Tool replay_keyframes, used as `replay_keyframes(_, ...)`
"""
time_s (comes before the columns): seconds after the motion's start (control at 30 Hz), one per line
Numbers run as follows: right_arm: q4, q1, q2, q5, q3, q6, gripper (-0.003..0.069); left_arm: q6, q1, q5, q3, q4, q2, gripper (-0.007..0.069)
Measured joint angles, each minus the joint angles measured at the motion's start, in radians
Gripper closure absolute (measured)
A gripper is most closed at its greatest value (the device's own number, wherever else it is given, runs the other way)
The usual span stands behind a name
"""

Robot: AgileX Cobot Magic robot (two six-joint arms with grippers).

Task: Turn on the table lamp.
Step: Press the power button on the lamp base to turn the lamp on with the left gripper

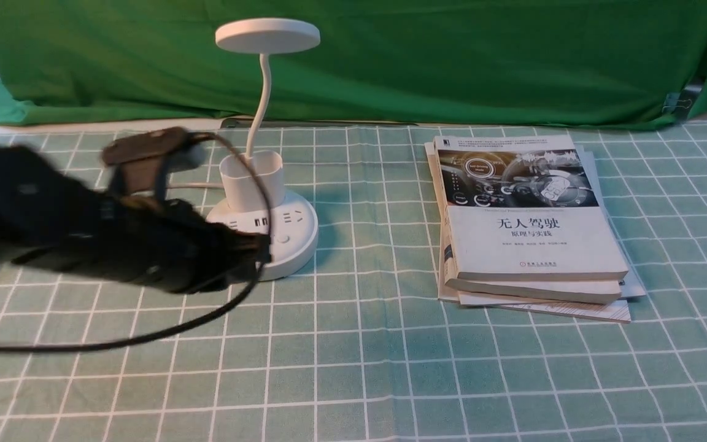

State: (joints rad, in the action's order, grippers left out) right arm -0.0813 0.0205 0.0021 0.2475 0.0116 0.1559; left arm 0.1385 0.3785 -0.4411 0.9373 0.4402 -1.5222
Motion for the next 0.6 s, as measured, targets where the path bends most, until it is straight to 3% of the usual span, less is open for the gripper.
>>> replay_keyframes(0.1, 0.000, 0.000, 0.000, 0.000, 0.000, 0.000, 0.0421, -0.178, 0.037, 0.002, 0.112, -0.220, -0.125, 0.0603)
replay_keyframes(0.2, 0.000, 0.000, 0.000, 0.000, 0.000, 0.000, 0.0421, -0.263, 0.044, 0.000, 0.212, -0.328, -0.235, 0.0603)
replay_keyframes(0.6, 0.000, 0.000, 0.000, 0.000, 0.000, 0.000, 0.0421, -0.297, 0.044, 0.047, 0.333, -0.391, -0.409, 0.0603)
